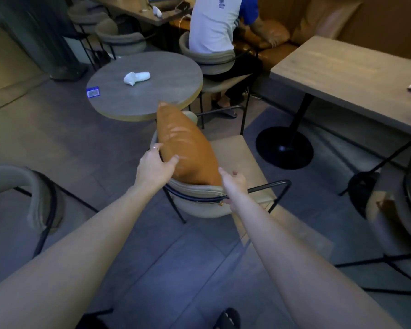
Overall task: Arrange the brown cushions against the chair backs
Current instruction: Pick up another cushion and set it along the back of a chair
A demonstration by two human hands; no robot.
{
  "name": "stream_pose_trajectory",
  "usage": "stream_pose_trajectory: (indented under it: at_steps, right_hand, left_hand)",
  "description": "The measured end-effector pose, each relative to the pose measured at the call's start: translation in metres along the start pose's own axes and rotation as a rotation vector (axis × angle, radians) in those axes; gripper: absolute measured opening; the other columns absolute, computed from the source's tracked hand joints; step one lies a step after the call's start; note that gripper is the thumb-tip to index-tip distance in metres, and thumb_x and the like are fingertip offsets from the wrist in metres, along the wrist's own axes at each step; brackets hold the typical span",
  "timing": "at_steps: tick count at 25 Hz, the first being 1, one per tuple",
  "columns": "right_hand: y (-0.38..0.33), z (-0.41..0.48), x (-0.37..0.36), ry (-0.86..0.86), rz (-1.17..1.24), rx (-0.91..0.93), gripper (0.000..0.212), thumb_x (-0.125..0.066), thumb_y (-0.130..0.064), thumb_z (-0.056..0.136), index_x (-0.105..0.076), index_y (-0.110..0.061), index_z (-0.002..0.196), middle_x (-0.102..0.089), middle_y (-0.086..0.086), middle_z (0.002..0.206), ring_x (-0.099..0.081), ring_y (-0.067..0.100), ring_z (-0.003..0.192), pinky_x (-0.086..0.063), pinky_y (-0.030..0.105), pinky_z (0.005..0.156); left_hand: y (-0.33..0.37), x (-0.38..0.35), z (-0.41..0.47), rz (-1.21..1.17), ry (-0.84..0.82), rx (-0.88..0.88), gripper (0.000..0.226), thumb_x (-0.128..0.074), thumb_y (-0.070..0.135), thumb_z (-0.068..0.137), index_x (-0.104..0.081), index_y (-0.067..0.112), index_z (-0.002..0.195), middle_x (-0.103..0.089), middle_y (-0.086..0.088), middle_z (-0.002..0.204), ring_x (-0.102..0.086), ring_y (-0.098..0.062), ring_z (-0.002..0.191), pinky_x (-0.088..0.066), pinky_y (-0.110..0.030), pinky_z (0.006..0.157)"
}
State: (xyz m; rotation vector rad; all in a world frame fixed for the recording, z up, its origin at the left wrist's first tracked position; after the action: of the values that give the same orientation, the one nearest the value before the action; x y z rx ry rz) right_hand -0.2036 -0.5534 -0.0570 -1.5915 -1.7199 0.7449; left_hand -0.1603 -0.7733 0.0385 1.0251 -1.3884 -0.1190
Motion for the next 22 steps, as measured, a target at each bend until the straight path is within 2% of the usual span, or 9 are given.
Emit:
stream_pose_trajectory:
  at_steps: [5, 8, 10, 12, 14, 16, 18, 20, 22]
  right_hand:
    - [0.060, 0.043, -0.033, 0.062, 0.252, -0.369, 0.074, -0.071, -0.038, 0.091, -0.032, -0.015, 0.150, -0.040, 0.014, 0.157, -0.045, 0.040, 0.137, -0.039, 0.062, 0.109]
    - [0.079, 0.050, -0.055, -0.023, 0.289, -0.527, 0.064, -0.058, -0.041, 0.099, -0.032, -0.022, 0.155, -0.023, 0.012, 0.166, -0.035, 0.044, 0.143, -0.038, 0.067, 0.108]
    - [0.086, 0.060, -0.073, -0.046, 0.346, -0.586, 0.074, -0.060, -0.046, 0.097, -0.024, -0.022, 0.158, -0.019, 0.013, 0.167, -0.036, 0.047, 0.142, -0.039, 0.067, 0.108]
    - [0.088, 0.075, -0.089, 0.016, 0.399, -0.610, 0.085, -0.072, -0.046, 0.089, -0.025, -0.022, 0.156, -0.025, 0.014, 0.164, -0.043, 0.050, 0.135, -0.044, 0.068, 0.102]
    - [0.090, 0.088, -0.098, 0.122, 0.433, -0.605, 0.085, -0.080, -0.038, 0.080, -0.031, -0.017, 0.147, -0.038, 0.015, 0.155, -0.050, 0.050, 0.127, -0.051, 0.067, 0.092]
    - [0.091, 0.094, -0.098, 0.283, 0.465, -0.595, 0.076, -0.080, -0.024, 0.079, -0.032, -0.012, 0.138, -0.048, 0.014, 0.140, -0.056, 0.046, 0.119, -0.057, 0.059, 0.074]
    - [0.093, 0.099, -0.098, 0.386, 0.486, -0.575, 0.074, -0.075, -0.016, 0.081, -0.026, -0.014, 0.136, -0.049, 0.016, 0.131, -0.057, 0.043, 0.116, -0.055, 0.053, 0.067]
    - [0.097, 0.104, -0.099, 0.399, 0.491, -0.566, 0.074, -0.072, -0.015, 0.082, -0.023, -0.014, 0.137, -0.050, 0.017, 0.130, -0.058, 0.042, 0.115, -0.054, 0.052, 0.064]
    - [0.100, 0.107, -0.098, 0.393, 0.481, -0.556, 0.074, -0.071, -0.013, 0.083, -0.023, -0.012, 0.139, -0.049, 0.015, 0.126, -0.057, 0.042, 0.116, -0.053, 0.051, 0.059]
  left_hand:
    - [-0.047, -0.025, 0.066, -0.294, -0.041, 0.304, 0.086, -0.074, 0.050, 0.090, -0.033, 0.018, 0.159, -0.046, -0.009, 0.159, -0.046, -0.031, 0.142, -0.039, -0.038, 0.110]
    - [-0.074, -0.046, 0.100, -0.430, -0.105, 0.406, 0.111, -0.081, 0.062, 0.077, -0.023, 0.019, 0.162, -0.043, -0.006, 0.162, -0.045, -0.030, 0.143, -0.038, -0.047, 0.118]
    - [-0.086, -0.061, 0.122, -0.486, -0.169, 0.455, 0.122, -0.083, 0.066, 0.071, -0.017, 0.021, 0.164, -0.040, -0.005, 0.164, -0.044, -0.030, 0.144, -0.036, -0.054, 0.119]
    - [-0.091, -0.072, 0.144, -0.509, -0.233, 0.477, 0.119, -0.082, 0.060, 0.078, -0.012, 0.020, 0.165, -0.035, -0.005, 0.166, -0.041, -0.031, 0.147, -0.032, -0.054, 0.120]
    - [-0.091, -0.081, 0.165, -0.523, -0.286, 0.472, 0.114, -0.081, 0.056, 0.081, -0.012, 0.019, 0.164, -0.035, -0.006, 0.166, -0.041, -0.032, 0.147, -0.033, -0.053, 0.118]
    - [-0.093, -0.087, 0.183, -0.541, -0.322, 0.475, 0.120, -0.086, 0.058, 0.074, -0.015, 0.022, 0.163, -0.039, -0.007, 0.164, -0.046, -0.033, 0.143, -0.038, -0.055, 0.118]
    - [-0.095, -0.090, 0.200, -0.548, -0.337, 0.457, 0.123, -0.088, 0.057, 0.071, -0.014, 0.023, 0.163, -0.041, -0.007, 0.162, -0.048, -0.032, 0.141, -0.040, -0.057, 0.116]
    - [-0.097, -0.092, 0.210, -0.550, -0.344, 0.455, 0.130, -0.090, 0.060, 0.067, -0.012, 0.023, 0.164, -0.040, -0.006, 0.162, -0.045, -0.031, 0.143, -0.038, -0.056, 0.118]
    - [-0.098, -0.095, 0.213, -0.547, -0.349, 0.443, 0.144, -0.092, 0.069, 0.051, -0.013, 0.026, 0.164, -0.039, -0.006, 0.162, -0.044, -0.030, 0.143, -0.039, -0.056, 0.118]
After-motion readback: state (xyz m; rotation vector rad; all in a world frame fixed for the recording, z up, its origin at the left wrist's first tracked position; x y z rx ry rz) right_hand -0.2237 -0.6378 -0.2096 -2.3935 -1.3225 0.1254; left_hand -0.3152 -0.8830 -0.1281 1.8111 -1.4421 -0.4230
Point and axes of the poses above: each hand's wrist, its own z-axis towards the middle knuckle, its own x-axis out of the back of the hand, y = z × x, the point moved 7 cm from there along z, towards the middle knuckle
